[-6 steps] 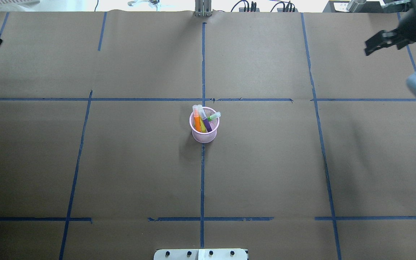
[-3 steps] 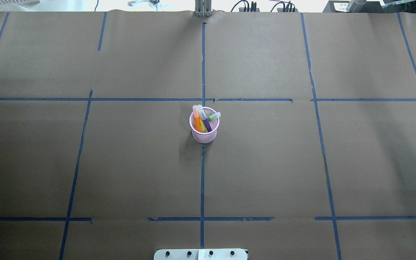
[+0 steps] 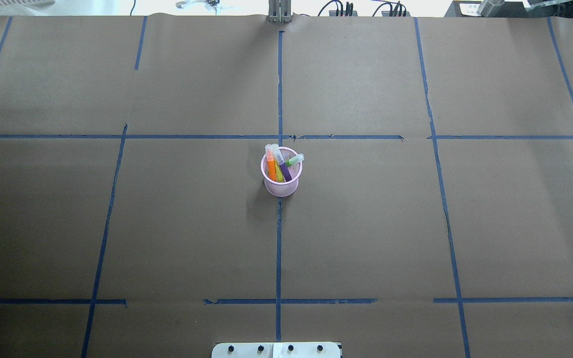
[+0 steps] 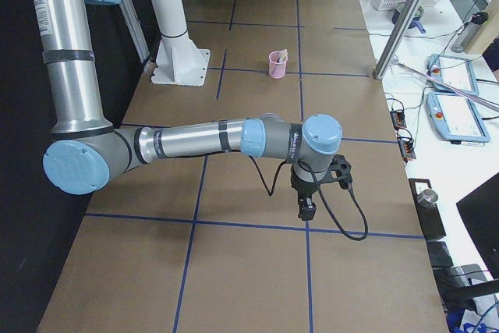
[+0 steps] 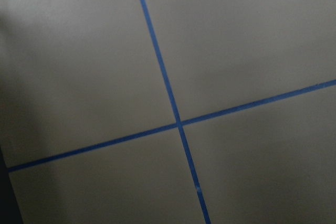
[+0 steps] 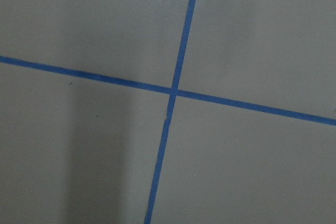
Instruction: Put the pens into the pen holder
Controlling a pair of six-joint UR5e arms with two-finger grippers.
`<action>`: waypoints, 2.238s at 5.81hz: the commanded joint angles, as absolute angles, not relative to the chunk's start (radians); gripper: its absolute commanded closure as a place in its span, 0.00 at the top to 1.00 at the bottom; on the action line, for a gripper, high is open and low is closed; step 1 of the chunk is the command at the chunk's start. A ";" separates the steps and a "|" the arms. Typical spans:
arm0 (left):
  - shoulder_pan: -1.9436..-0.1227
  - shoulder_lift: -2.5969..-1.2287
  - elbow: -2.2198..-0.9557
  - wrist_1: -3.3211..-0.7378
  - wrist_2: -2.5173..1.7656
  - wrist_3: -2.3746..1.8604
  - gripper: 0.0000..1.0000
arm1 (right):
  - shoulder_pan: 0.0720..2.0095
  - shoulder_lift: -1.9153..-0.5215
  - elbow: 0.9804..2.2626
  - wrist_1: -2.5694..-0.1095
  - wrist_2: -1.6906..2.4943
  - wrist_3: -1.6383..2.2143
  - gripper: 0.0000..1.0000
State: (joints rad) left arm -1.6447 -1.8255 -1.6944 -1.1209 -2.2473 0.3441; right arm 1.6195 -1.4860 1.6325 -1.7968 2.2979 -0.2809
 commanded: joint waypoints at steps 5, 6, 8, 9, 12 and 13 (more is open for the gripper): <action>-1.658 -1.617 -1.690 -1.197 -2.399 0.341 1.00 | 1.629 -1.612 1.710 -1.796 2.336 -0.251 1.00; -1.658 -1.544 -1.741 -1.201 -2.402 0.341 1.00 | 1.605 -1.612 1.707 -1.796 2.318 -0.252 1.00; -1.655 -1.523 -1.749 -1.206 -2.398 0.342 1.00 | 1.585 -1.614 1.706 -1.796 2.315 -0.250 1.00; -1.654 -1.523 -1.756 -1.212 -2.395 0.342 1.00 | 1.580 -1.614 1.706 -1.796 2.316 -0.245 1.00; -1.646 -1.519 -1.743 -1.226 -2.395 0.328 1.00 | 1.557 -1.638 1.704 -1.795 2.324 -0.245 1.00; -1.631 -1.517 -1.737 -1.268 -2.395 0.330 1.00 | 1.549 -1.634 1.709 -1.793 2.322 -0.245 1.00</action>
